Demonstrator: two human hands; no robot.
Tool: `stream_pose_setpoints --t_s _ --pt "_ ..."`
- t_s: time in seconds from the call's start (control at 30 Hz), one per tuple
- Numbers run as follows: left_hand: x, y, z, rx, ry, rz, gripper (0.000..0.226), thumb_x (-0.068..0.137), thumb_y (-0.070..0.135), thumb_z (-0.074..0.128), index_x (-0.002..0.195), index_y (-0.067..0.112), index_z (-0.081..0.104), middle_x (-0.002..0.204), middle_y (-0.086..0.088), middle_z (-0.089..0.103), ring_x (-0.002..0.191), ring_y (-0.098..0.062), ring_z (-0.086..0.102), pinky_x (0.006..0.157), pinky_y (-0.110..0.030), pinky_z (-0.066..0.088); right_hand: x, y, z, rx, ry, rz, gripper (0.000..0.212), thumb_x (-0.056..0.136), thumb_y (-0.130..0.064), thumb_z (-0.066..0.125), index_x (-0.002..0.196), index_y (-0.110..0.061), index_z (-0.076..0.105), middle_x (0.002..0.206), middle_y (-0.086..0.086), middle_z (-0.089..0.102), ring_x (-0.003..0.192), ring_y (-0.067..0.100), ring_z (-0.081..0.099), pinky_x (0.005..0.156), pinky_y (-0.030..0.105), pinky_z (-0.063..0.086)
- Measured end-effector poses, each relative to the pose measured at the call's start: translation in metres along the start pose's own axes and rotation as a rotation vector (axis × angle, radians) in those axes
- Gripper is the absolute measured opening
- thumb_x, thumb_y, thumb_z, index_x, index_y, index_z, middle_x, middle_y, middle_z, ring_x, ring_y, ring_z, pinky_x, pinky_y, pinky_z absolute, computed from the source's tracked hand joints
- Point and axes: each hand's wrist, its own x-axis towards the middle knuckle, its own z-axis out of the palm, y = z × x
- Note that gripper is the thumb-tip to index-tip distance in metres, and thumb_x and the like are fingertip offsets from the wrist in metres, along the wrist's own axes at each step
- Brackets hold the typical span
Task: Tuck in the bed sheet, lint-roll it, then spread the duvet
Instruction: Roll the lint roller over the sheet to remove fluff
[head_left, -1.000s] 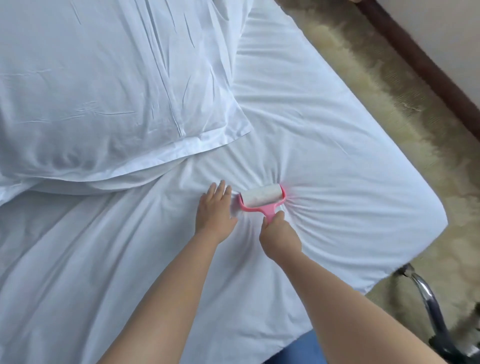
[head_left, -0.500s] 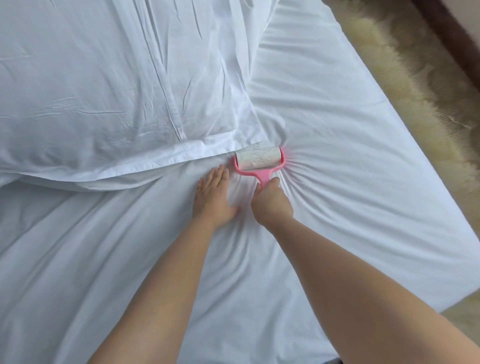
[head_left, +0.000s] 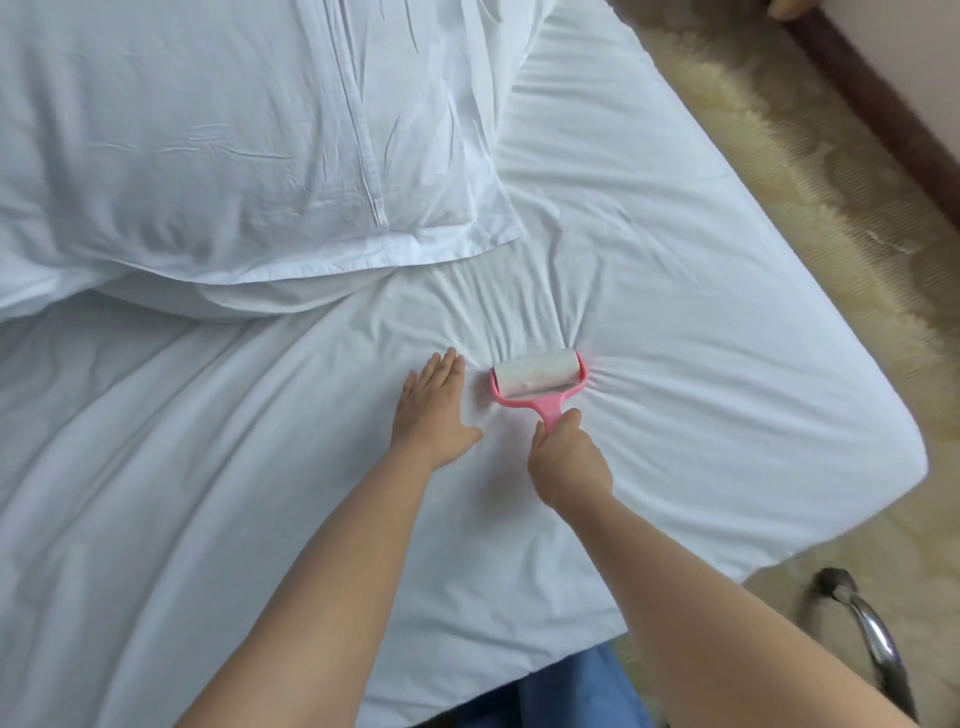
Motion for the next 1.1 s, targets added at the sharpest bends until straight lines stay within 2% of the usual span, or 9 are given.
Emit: stream_pose_setpoints --t_s 0.3,0.5,0.77,1.1 --pt "-0.06 0.002 0.017 0.013 -0.012 0.017 0.097 0.085 0.039 0.065 0.153 0.013 0.001 0.161 0.001 -0.004 0.148 -0.014 -0.003 0.119 -0.033 -0.001 -0.057 0.042 0.005 -0.014 0.034 -0.011 0.019 0.102 -0.03 0.029 0.096 -0.012 0.032 0.078 0.003 0.049 0.084 0.031 0.06 0.065 0.032 0.037" --pt "-0.06 0.009 0.024 -0.009 -0.033 0.02 0.097 0.086 0.039 0.065 0.153 0.013 0.002 0.161 0.002 -0.004 0.148 -0.014 -0.003 0.119 -0.034 0.0 -0.073 0.057 0.013 -0.029 -0.004 0.01 0.022 0.102 -0.032 0.027 0.1 -0.011 0.034 0.089 0.009 0.06 0.086 0.031 0.062 0.066 0.033 0.041" --pt "-0.015 0.005 0.014 -0.017 -0.031 -0.006 0.097 0.086 0.042 0.063 0.153 0.013 0.0 0.161 0.001 -0.006 0.148 -0.015 -0.005 0.119 -0.034 0.0 -0.011 0.015 0.002 -0.031 -0.035 -0.003 0.03 0.103 -0.03 0.027 0.117 -0.005 0.036 0.102 0.011 0.062 0.096 0.032 0.061 0.067 0.031 0.035" --pt "0.066 -0.009 -0.017 -0.057 0.028 -0.031 0.104 0.082 0.043 0.068 0.153 0.012 -0.001 0.161 0.0 -0.008 0.148 -0.014 -0.007 0.12 -0.033 -0.001 0.093 -0.061 -0.029 -0.004 -0.017 -0.066 0.03 0.102 -0.029 0.029 0.118 -0.004 0.037 0.109 0.013 0.061 0.102 0.033 0.06 0.071 0.032 0.036"
